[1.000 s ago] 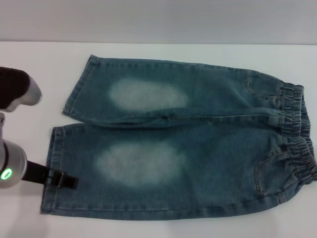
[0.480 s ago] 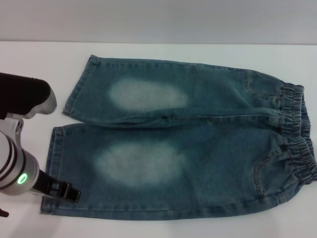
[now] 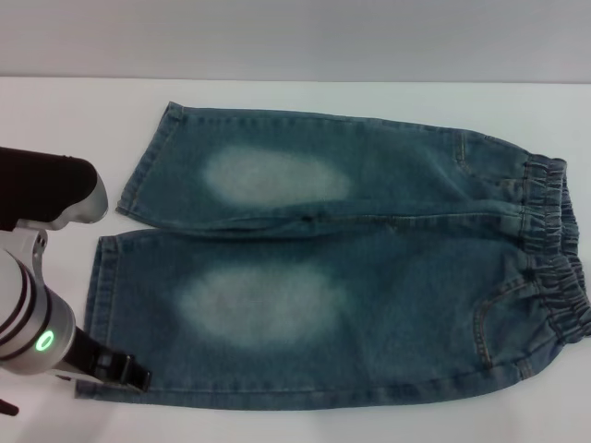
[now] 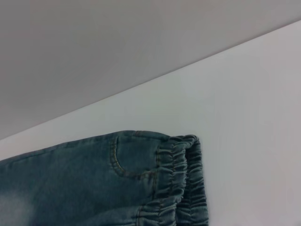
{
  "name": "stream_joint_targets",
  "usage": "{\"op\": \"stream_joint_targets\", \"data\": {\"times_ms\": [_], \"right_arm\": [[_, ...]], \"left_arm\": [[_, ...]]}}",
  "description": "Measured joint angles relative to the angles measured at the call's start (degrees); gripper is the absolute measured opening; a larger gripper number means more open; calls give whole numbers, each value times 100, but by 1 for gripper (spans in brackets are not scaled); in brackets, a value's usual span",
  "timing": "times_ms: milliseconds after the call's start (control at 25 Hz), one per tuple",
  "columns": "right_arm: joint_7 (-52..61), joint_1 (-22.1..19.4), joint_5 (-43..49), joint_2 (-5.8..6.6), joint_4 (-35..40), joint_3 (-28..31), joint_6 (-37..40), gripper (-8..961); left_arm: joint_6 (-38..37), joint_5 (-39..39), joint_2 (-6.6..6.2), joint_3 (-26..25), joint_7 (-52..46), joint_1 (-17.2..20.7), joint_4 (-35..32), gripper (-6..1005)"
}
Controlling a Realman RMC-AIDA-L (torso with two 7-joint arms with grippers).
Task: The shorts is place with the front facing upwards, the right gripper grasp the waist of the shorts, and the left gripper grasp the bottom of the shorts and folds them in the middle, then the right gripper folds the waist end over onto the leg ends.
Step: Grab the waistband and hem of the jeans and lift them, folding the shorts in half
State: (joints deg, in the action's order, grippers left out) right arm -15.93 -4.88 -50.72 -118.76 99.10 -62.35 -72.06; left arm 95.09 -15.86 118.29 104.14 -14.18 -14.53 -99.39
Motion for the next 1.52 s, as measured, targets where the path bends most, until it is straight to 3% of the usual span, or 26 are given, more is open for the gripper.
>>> {"op": "stream_joint_targets", "data": {"times_ms": [360, 1520], "right_arm": [[-50, 52, 2, 2, -79, 48, -5, 821], [-50, 140, -1, 11, -102, 65, -103, 819]], "left_arm": [[-66, -99, 0, -3, -4, -155, 359, 811], [-23, -47, -17, -27, -19, -348, 608, 772]]}}
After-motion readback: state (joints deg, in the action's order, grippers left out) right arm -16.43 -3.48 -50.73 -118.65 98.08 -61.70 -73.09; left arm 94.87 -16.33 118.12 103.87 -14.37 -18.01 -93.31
